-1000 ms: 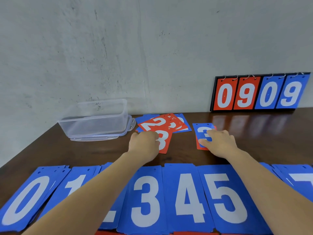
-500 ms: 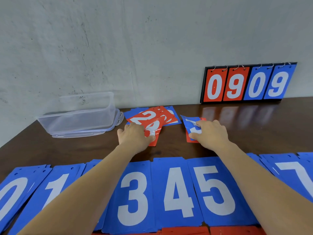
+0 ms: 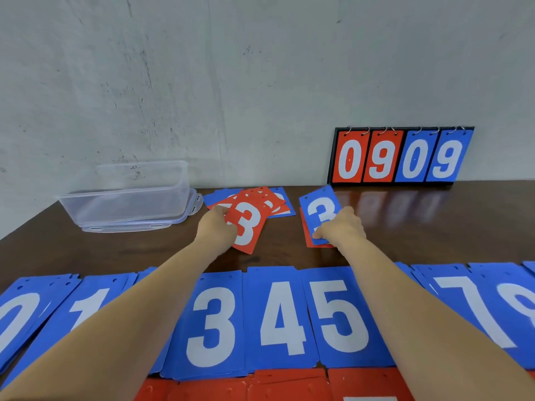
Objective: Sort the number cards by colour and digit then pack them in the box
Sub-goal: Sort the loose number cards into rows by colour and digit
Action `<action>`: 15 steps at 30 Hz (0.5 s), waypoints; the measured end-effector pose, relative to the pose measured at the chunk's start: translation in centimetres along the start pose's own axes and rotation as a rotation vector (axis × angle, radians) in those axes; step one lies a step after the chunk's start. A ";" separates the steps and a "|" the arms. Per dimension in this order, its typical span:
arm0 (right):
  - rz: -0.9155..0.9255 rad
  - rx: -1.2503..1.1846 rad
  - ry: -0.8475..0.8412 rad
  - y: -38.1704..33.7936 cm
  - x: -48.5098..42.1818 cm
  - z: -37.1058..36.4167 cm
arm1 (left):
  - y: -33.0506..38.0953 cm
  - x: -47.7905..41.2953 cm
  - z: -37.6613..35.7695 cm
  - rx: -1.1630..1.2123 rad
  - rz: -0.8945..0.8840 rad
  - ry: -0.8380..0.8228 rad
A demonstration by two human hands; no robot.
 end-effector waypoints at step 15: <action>0.139 -0.470 0.014 -1.2 1.7 3.4 | 0.0 3.5 5.3 0.344 0.127 0.074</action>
Point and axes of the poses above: each hand's wrist, its own x-axis away from the middle knuckle, its own z-axis out of the back of the hand, y = z × x, the point moved 4 cm from there along -x, towards the middle knuckle, and after that the axes turned 15 degrees about y, right-handed, at the moved point
